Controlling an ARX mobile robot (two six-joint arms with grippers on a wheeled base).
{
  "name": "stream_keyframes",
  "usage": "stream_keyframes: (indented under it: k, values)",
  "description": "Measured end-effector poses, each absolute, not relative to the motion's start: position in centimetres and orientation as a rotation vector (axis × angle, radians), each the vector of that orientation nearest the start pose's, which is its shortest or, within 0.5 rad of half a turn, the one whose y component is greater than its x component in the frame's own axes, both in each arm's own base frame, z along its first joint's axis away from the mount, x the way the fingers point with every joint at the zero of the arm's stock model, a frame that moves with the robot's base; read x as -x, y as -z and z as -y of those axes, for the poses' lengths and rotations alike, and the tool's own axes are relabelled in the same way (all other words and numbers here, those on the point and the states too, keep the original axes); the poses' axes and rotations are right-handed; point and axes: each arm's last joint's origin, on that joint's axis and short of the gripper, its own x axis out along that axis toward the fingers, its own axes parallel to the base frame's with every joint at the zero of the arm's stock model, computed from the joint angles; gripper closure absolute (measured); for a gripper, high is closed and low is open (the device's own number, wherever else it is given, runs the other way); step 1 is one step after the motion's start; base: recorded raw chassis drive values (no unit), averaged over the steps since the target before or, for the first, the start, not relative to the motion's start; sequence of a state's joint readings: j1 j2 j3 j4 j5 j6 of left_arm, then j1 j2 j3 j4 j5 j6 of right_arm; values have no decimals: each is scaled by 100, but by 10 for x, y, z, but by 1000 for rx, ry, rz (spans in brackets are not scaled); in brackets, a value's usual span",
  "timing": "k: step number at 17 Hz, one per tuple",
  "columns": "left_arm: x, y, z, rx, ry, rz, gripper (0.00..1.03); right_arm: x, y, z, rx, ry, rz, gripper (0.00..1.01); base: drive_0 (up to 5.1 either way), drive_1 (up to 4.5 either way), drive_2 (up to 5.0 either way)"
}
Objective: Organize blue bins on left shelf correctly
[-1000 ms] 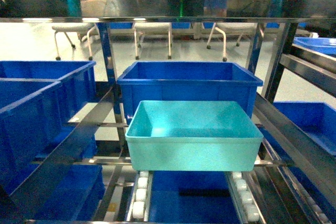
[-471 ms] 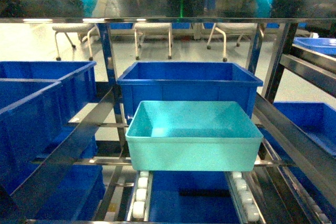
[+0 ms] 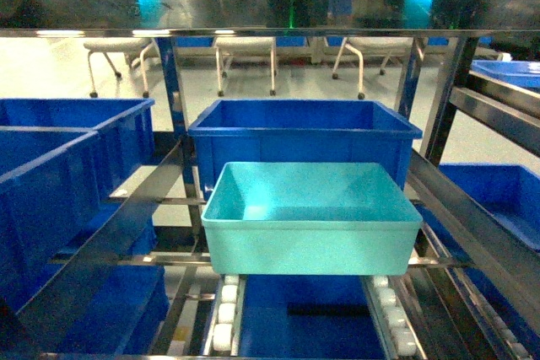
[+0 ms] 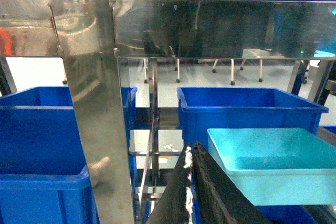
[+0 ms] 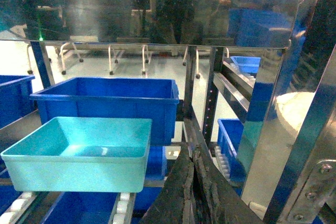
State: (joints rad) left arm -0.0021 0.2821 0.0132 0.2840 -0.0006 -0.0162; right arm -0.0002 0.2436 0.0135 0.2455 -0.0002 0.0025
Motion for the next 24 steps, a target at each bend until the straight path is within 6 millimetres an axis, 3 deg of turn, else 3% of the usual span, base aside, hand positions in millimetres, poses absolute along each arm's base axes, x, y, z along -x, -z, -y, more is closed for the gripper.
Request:
stream_keyframes:
  k: [7,8,9,10,15,19,21,24]
  values:
    - [-108,-171,0,16,1,14,101,-100,-164,0,-2,0,-36,99,0,0,0]
    - [-106,-169,0,16,2,1,101,-97,-169,0,-2,0,23,99,0,0,0]
    - [-101,-164,0,16,4,-44,101,-97,-168,0,-2,0,10,99,0,0,0]
    - [-97,-169,0,16,4,22,101,-97,-168,0,-2,0,3,99,0,0,0]
    - [-97,-167,0,15,1,2,99,-97,-168,0,-1,0,6,99,0,0,0]
    - [-97,-167,0,15,1,1,65,-97,-168,0,-1,0,6,66,0,0,0]
    - [-97,-167,0,15,1,2,41,-97,-168,0,-1,0,6,40,0,0,0]
    - [-97,-167,0,15,1,2,11,-97,-168,0,-1,-1,6,11,0,0,0]
